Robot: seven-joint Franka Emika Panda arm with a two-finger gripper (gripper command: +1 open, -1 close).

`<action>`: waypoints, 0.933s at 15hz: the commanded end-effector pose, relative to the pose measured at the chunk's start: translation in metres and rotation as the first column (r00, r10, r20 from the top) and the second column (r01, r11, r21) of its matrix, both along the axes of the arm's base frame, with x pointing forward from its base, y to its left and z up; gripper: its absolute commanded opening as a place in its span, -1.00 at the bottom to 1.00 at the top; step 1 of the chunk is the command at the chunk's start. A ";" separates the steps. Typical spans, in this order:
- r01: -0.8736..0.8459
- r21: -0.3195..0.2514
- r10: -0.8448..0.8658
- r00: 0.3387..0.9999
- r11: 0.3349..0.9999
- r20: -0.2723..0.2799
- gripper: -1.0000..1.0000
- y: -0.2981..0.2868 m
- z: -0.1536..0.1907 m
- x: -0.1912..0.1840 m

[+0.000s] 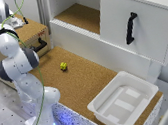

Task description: Toggle the green light switch to turn off the green light

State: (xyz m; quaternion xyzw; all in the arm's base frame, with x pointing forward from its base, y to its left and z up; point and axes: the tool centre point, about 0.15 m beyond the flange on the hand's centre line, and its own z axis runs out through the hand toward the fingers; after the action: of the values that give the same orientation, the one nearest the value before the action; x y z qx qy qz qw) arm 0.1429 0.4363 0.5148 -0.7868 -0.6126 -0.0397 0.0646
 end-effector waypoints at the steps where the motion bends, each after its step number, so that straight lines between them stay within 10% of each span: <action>1: -0.015 0.059 0.013 0.999 0.998 0.035 1.00 -0.005 0.004 0.050; 9: 0.453 0.089 -0.459 0.887 0.887 0.057 1.00 -0.091 -0.013 0.159; 14: 0.729 0.053 -0.719 0.656 0.683 0.230 1.00 -0.159 -0.050 0.182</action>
State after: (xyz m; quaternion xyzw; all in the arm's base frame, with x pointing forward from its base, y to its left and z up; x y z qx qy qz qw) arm 0.3090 0.3340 0.5076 -0.9256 -0.3704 -0.0758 0.0162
